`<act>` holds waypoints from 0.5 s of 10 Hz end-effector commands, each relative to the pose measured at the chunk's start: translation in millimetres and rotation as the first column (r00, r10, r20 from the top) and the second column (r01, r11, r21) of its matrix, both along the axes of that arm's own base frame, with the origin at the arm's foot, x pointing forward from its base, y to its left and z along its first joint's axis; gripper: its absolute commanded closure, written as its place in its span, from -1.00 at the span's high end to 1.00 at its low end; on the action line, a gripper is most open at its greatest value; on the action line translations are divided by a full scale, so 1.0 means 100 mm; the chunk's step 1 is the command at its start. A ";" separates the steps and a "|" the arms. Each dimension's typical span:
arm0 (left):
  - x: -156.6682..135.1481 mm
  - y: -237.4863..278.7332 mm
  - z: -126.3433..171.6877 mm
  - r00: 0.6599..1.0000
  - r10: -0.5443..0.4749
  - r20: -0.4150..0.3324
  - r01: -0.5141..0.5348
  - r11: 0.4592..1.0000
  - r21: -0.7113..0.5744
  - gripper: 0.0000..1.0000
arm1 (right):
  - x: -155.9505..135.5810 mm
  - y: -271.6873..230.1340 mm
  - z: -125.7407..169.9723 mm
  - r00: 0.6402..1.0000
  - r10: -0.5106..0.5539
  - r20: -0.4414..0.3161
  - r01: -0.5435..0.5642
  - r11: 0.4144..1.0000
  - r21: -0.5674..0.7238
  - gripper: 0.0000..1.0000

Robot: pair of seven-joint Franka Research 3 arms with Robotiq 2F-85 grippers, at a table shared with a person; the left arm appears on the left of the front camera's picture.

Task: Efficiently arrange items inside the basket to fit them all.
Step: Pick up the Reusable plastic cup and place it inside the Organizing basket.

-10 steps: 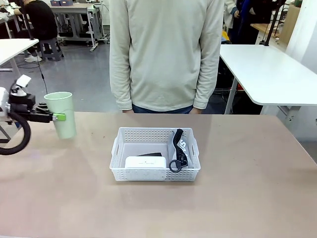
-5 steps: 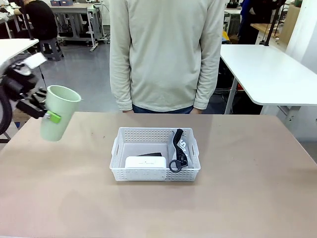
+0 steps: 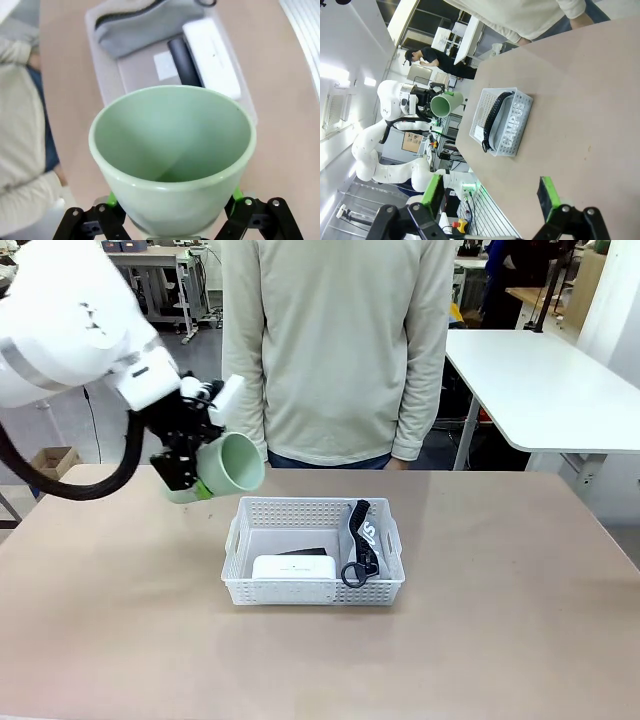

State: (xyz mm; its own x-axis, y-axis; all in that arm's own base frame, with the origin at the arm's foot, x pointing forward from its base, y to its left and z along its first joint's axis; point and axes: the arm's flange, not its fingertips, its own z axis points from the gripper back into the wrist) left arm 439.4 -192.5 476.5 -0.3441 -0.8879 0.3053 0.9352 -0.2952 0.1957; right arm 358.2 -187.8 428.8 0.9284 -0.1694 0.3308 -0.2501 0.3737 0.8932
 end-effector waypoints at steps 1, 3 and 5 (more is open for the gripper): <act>-0.03 -0.10 0.02 0.996 -0.070 0.052 0.070 0.998 0.006 -1.00 | 0.00 -0.01 0.02 1.000 0.006 0.013 -0.006 1.000 0.010 1.00; -0.15 -0.44 -0.11 0.997 -0.046 0.069 0.043 0.998 0.042 -1.00 | 0.00 -0.01 0.02 1.000 0.006 0.013 -0.006 1.000 0.010 1.00; -0.19 -0.72 -0.18 0.972 -0.097 0.216 0.099 0.995 0.002 -1.00 | 0.00 -0.01 0.02 1.000 0.006 0.013 -0.006 1.000 0.010 1.00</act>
State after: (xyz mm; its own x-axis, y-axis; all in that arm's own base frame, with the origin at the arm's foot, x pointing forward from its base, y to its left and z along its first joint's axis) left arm 422.0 -258.1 468.6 -0.4655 -0.8505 0.2450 0.8663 -0.3811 0.3229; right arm 358.1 -187.9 428.8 0.9284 -0.1694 0.3306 -0.2500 0.3735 0.8933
